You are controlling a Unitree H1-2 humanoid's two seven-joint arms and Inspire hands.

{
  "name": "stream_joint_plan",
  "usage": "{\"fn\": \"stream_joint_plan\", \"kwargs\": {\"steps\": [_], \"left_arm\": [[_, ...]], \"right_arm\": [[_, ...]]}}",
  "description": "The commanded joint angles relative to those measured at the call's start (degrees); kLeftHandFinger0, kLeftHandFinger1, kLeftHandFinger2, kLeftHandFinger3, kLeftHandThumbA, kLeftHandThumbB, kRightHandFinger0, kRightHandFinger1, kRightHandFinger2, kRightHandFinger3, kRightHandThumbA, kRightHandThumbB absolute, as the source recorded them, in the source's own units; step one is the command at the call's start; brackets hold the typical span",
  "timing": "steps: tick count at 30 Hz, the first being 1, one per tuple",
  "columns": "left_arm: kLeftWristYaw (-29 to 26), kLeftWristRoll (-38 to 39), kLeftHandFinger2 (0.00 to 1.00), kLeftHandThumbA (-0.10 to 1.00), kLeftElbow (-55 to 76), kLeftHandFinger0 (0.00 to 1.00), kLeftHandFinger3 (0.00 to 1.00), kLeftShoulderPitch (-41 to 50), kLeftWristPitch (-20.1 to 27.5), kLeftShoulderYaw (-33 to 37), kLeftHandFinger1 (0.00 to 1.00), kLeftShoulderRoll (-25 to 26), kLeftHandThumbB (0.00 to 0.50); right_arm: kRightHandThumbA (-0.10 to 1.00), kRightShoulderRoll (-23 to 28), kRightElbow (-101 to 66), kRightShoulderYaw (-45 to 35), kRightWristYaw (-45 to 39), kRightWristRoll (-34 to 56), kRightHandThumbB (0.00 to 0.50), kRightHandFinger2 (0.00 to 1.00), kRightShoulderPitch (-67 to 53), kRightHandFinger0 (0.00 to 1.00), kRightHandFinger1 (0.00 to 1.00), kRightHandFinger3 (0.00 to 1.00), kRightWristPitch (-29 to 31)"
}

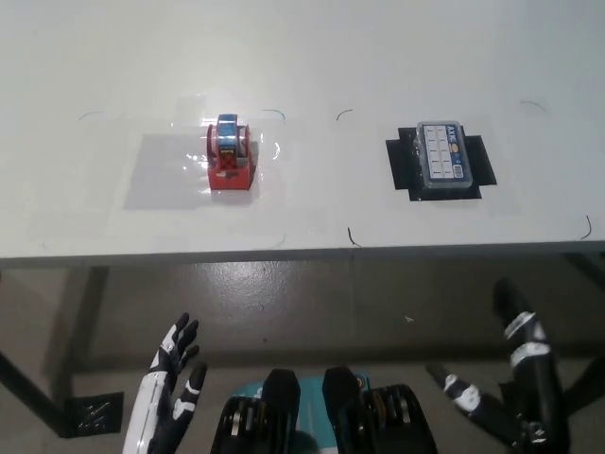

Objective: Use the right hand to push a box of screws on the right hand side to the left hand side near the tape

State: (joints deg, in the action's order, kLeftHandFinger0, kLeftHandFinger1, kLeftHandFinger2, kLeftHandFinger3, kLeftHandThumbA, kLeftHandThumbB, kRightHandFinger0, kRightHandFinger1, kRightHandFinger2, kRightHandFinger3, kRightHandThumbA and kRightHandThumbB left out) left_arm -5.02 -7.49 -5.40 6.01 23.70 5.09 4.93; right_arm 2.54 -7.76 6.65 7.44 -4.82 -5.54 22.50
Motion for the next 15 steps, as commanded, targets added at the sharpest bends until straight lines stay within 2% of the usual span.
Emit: {"fn": "stream_joint_plan", "kwargs": {"steps": [1, 4, 5, 10, 13, 15], "left_arm": [[-3.3, -1.9, 1.0, 0.84, 2.2, 1.0, 1.0, 0.1, 3.2, 1.3, 1.0, 0.7, 0.126], [-4.3, -2.9, 1.0, 0.82, 2.3, 1.0, 1.0, 0.3, 3.2, 2.1, 1.0, 1.2, 0.127], [-4.7, -3.3, 1.0, 0.81, 2.3, 1.0, 1.0, 0.4, 3.2, 2.3, 1.0, 1.3, 0.13], [-5.6, -3.6, 1.0, 0.77, 2.4, 1.0, 1.0, 1.0, 3.2, 3.4, 1.0, 1.6, 0.124], [-6.2, -3.8, 1.0, 0.76, 2.4, 1.0, 1.0, 1.1, 3.2, 4.1, 1.0, 1.9, 0.107], [-6.3, -3.8, 1.0, 0.75, 2.3, 1.0, 1.0, 1.2, 3.2, 4.5, 1.0, 1.9, 0.107]], "right_arm": [[1.0, 0.8, -4.4, -1.3, 3.0, -1.4, 0.132, 1.0, 4.1, 1.0, 1.0, 1.0, 4.4], [0.96, 0.6, -5.1, -2.6, 2.5, -1.4, 0.151, 1.0, 6.7, 1.0, 1.0, 1.0, 4.4], [0.98, 0.6, -4.9, -3.4, 1.8, -1.5, 0.182, 1.0, 7.8, 1.0, 1.0, 1.0, 4.4], [1.0, 3.5, -2.3, -6.4, -0.1, -0.9, 0.223, 1.0, 14.8, 1.0, 1.0, 1.0, 1.8], [1.0, 4.7, -0.4, -7.9, -0.1, -1.2, 0.233, 1.0, 18.7, 1.0, 1.0, 1.0, -0.9], [1.0, 5.6, 2.1, -8.9, 0.3, -1.6, 0.208, 1.0, 22.7, 1.0, 1.0, 1.0, -2.9]]}}
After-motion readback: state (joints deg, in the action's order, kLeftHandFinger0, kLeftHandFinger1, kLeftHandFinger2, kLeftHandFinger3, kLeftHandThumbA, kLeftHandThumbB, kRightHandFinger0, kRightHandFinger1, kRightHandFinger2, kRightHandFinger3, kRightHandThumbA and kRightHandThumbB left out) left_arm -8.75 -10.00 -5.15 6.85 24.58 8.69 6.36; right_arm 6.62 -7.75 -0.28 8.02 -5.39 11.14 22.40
